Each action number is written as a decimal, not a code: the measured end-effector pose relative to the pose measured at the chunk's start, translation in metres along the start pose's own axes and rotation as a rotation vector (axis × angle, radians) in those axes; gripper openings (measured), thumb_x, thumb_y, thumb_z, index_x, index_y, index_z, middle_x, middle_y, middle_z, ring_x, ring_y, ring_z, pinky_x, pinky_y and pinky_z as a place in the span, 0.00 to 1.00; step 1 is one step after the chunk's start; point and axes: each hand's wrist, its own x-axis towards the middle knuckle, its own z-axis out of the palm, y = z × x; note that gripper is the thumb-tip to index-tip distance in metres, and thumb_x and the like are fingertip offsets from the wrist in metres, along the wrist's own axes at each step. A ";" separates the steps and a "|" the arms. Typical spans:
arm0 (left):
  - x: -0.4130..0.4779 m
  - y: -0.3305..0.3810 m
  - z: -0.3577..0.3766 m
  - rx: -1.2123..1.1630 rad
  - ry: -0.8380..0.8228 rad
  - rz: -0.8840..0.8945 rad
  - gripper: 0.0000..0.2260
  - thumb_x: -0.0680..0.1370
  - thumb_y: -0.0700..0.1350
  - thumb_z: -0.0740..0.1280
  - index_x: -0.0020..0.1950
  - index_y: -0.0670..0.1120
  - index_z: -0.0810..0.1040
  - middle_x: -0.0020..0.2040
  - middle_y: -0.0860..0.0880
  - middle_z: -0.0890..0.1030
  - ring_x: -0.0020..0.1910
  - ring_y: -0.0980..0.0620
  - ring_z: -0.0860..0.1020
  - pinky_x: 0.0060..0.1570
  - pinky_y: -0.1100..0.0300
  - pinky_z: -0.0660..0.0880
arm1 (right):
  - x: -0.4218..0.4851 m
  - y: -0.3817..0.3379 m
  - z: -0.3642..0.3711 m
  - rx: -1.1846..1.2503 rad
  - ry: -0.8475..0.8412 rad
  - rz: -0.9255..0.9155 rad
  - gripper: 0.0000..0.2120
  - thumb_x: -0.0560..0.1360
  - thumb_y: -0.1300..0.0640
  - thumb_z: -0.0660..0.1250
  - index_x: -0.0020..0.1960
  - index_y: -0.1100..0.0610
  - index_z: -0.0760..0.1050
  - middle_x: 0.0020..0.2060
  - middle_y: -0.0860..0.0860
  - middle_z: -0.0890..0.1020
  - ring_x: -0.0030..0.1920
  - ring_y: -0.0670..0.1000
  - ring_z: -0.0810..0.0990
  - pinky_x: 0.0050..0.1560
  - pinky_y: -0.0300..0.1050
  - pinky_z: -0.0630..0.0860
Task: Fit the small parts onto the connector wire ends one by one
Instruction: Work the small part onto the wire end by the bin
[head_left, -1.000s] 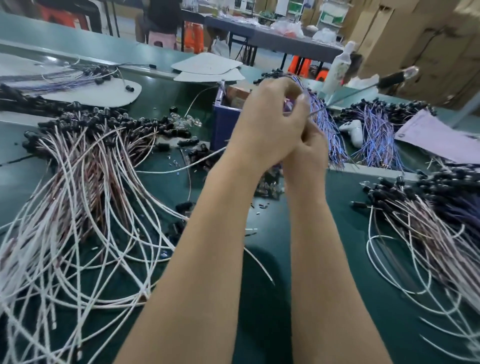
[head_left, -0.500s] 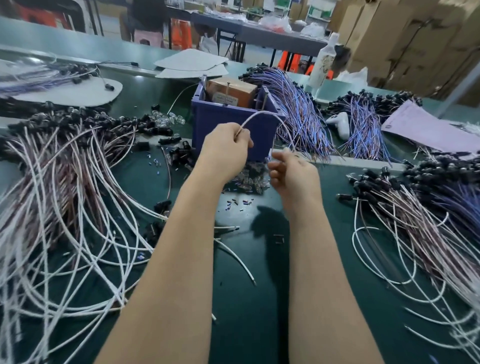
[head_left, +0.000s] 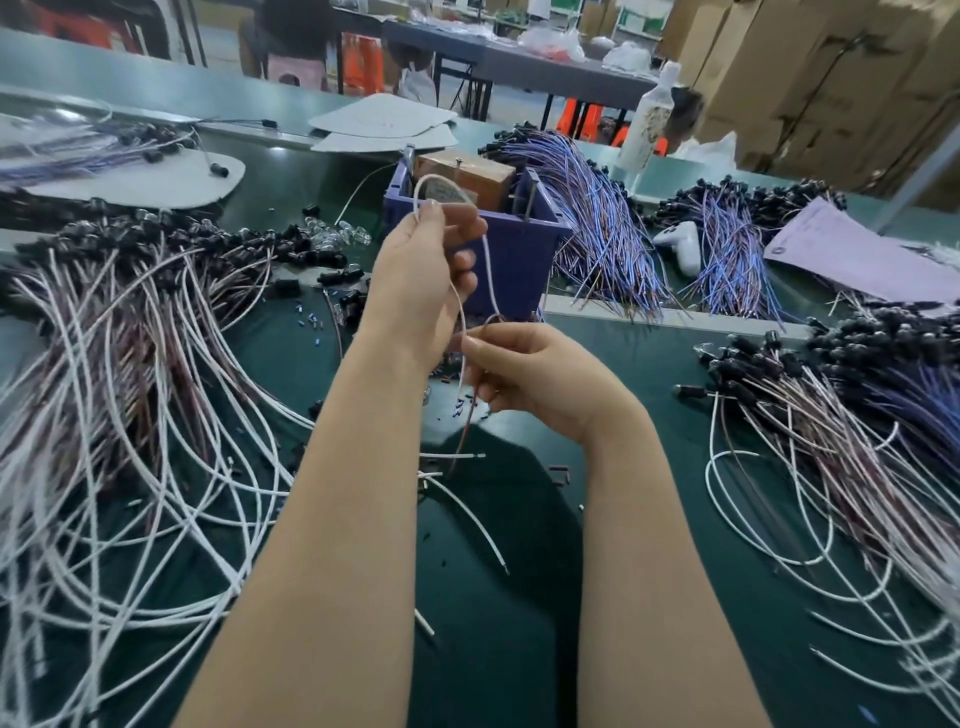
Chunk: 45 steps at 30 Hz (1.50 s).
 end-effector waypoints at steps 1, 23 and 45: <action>0.001 -0.001 -0.001 -0.027 0.013 -0.004 0.15 0.85 0.45 0.51 0.44 0.44 0.73 0.38 0.49 0.76 0.27 0.58 0.66 0.28 0.67 0.65 | -0.001 -0.001 0.001 0.010 -0.050 0.016 0.09 0.80 0.59 0.62 0.46 0.53 0.80 0.31 0.49 0.77 0.29 0.44 0.73 0.31 0.33 0.73; 0.002 -0.029 -0.007 0.407 -0.184 -0.157 0.06 0.82 0.43 0.60 0.50 0.43 0.75 0.32 0.49 0.74 0.23 0.60 0.68 0.26 0.69 0.68 | 0.014 0.002 -0.003 0.776 0.613 -0.165 0.10 0.80 0.59 0.60 0.45 0.56 0.79 0.34 0.48 0.80 0.34 0.45 0.75 0.35 0.34 0.74; 0.011 -0.036 -0.022 0.879 -0.060 0.064 0.12 0.77 0.48 0.67 0.35 0.47 0.76 0.31 0.48 0.79 0.28 0.53 0.73 0.34 0.60 0.70 | 0.016 -0.022 -0.005 -0.608 0.387 0.051 0.20 0.81 0.51 0.57 0.44 0.65 0.78 0.33 0.54 0.78 0.38 0.56 0.77 0.39 0.46 0.73</action>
